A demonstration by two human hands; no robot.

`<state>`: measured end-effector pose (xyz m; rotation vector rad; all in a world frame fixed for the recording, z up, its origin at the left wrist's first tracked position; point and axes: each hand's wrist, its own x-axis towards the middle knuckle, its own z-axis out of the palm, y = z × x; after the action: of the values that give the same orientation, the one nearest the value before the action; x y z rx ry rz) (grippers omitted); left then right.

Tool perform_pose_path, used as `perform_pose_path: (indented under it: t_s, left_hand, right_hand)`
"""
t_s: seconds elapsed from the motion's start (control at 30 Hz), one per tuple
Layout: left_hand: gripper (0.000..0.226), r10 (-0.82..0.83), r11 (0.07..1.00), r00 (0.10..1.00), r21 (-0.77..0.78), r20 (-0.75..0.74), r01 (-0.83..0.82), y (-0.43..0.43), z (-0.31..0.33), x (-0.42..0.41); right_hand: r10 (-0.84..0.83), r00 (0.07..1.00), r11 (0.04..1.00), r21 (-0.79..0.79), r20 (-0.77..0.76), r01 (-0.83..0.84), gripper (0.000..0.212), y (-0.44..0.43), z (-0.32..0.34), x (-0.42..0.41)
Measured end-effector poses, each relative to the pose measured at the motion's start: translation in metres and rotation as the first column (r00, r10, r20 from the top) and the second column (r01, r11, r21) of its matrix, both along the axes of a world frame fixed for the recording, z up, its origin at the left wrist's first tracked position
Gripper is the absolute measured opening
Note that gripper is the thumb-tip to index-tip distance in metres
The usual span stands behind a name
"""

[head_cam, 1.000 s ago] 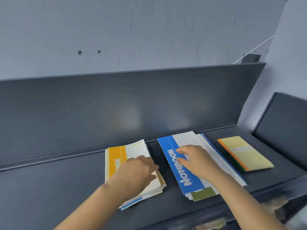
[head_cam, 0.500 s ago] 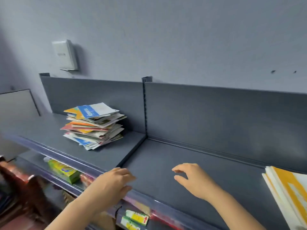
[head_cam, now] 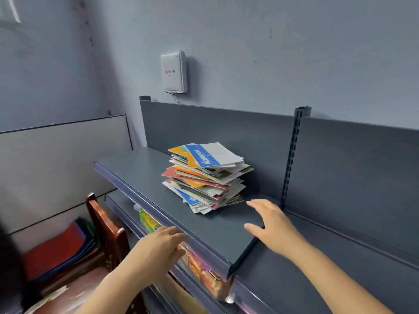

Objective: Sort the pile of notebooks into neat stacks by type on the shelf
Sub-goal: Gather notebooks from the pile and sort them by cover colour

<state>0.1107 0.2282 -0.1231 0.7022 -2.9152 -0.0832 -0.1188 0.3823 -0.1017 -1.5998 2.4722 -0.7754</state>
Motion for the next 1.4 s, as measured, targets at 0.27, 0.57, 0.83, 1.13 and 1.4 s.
perform_pose_path:
  t_s: [0.27, 0.57, 0.83, 1.13, 1.4]
  left_hand:
    - [0.048, 0.156, 0.981, 0.988, -0.116, 0.013, -0.154, -0.093, 0.04, -0.041]
    - [0.041, 0.266, 0.945, 0.928, 0.26, -0.259, -0.198, -0.157, 0.047, -0.091]
    - [0.053, 0.651, -0.009, 0.754, 0.993, -0.087, 0.122, -0.181, 0.069, -0.146]
    - [0.027, 0.637, -0.091, 0.77, 0.991, -0.014, 0.094, -0.193, 0.089, -0.166]
    - [0.068, 0.717, 0.077, 0.696, 0.997, -0.04, -0.022, -0.201, 0.059, -0.187]
  right_hand:
    - [0.153, 0.933, 0.983, -0.047, -0.327, -0.177, 0.082, -0.139, 0.044, -0.038]
    - [0.147, 0.884, 0.983, -0.032, -0.444, -0.18, 0.045, -0.194, 0.038, -0.058]
    - [0.171, 0.947, 0.985, 0.084, -0.272, -0.153, 0.074, -0.195, 0.052, -0.062]
    - [0.125, 0.988, 0.935, 0.323, 0.088, -0.147, 0.105, -0.216, 0.088, -0.063]
    - [-0.324, 0.937, 0.872, 0.426, 0.131, 0.242, 0.094, -0.241, 0.077, -0.122]
